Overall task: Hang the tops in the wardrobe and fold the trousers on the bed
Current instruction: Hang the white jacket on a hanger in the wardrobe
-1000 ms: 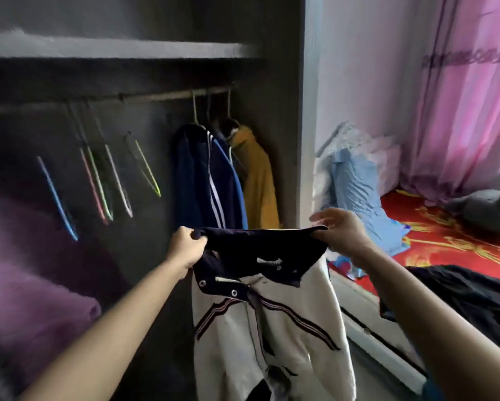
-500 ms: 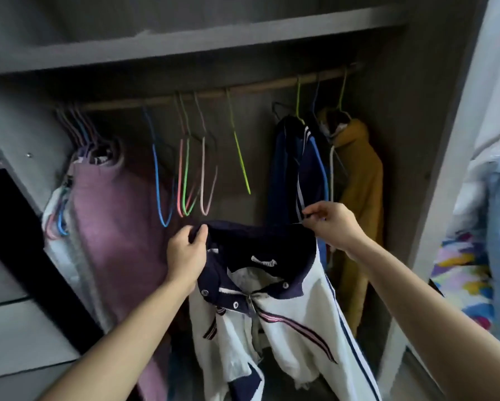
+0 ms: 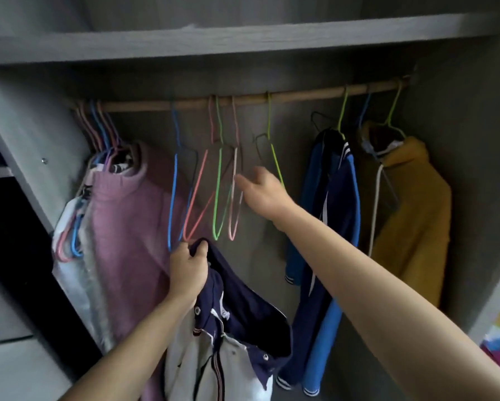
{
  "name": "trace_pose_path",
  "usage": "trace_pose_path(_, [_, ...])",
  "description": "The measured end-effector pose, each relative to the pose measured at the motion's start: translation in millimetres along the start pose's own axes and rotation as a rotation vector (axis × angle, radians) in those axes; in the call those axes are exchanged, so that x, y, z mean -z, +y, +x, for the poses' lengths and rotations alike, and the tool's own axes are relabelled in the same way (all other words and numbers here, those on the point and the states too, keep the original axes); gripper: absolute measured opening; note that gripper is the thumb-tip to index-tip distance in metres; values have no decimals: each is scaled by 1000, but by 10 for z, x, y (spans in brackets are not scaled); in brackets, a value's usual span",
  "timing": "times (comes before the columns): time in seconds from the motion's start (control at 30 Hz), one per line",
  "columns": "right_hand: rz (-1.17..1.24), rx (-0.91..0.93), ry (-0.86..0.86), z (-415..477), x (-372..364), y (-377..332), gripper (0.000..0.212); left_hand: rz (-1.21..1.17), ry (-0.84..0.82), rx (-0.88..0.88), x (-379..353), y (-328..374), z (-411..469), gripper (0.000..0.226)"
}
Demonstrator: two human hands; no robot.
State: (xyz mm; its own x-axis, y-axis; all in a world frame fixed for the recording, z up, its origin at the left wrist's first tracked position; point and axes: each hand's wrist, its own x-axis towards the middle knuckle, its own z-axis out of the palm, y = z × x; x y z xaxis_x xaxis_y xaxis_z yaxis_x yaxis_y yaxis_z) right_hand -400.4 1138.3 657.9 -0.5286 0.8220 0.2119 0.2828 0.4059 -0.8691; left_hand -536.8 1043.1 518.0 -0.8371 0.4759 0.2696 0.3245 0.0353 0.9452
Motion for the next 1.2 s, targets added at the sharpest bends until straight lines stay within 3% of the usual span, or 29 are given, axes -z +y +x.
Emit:
trace_pose_path(0.13, [238,-128,-139,74,-188,-34,56,-61,-1,17,79,-66,106,20])
trace_pose_path(0.23, [414,-87,-49,170,-252,-15,32,-69,14,8,127,-99,127,16])
trace_pose_path(0.33, [298,-3,92,260,-213,29,26,-53,4,1,144,-100,119,13])
trace_pose_path(0.53, [299,206,99,-75,58,271,27,-33,-5,-26,84,-100,-18,17])
trace_pose_path(0.67, [307,311,135,-651,75,800,20,-5,-13,-50,23,-112,-152,15])
trace_pose_path(0.8, [269,185,104,-1114,45,1385,14,65,-29,-92,-115,-110,-360,5])
trace_pose_path(0.93, [192,11,158,-1256,102,1653,17,120,-93,-105,-330,-137,-564,8])
trace_pose_path(1.07, [210,-87,307,-1465,289,1777,49,170,-146,-69,-550,-220,-763,13])
trace_pose_path(1.2, [268,-128,305,-1762,597,1945,59,249,-225,-99,-740,-336,-976,15])
